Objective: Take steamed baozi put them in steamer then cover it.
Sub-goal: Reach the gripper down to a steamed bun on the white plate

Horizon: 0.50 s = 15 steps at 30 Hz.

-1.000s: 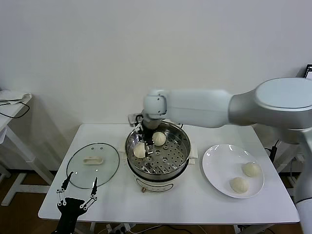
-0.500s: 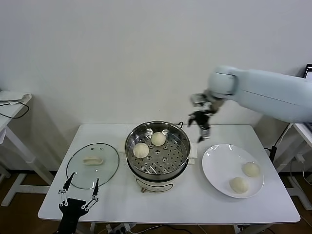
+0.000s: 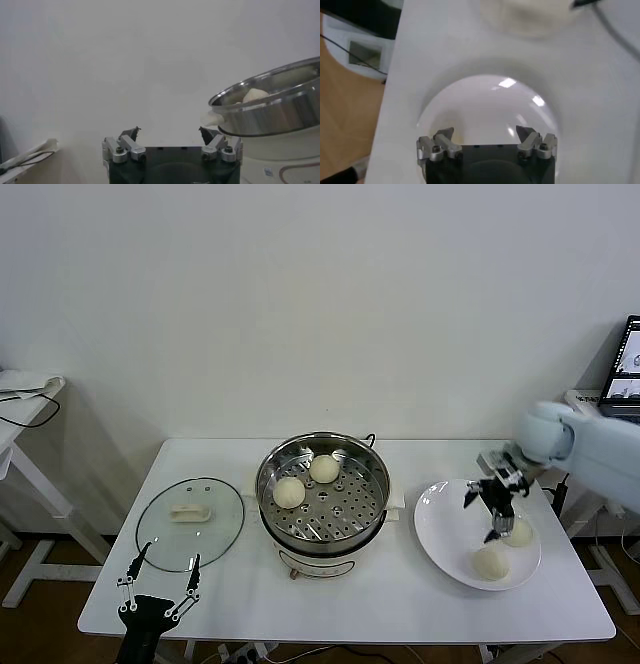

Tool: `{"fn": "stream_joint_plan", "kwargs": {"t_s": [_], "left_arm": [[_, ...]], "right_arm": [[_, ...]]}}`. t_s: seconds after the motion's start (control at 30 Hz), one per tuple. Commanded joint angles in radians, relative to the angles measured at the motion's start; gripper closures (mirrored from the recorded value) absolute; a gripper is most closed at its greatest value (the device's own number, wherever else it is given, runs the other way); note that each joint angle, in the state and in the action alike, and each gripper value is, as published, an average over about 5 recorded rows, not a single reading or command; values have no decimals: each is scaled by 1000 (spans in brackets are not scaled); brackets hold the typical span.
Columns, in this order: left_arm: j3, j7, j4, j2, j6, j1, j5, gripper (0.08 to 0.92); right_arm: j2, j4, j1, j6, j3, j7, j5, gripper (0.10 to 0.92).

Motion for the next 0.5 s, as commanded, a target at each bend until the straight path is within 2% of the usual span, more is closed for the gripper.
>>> {"fn": "stream_joint_plan", "kwargs": {"t_s": [0.03,0.5], "left_arm": [[-3,-1,5,-1,-4,2,2,177],[-5,-3,8,-4,-8,2,4,177]], "right_arm": [[-59,-13,-163,11,60,41,-75,203],[-32,-42,-223,-5,104,74,-92,204]]}}
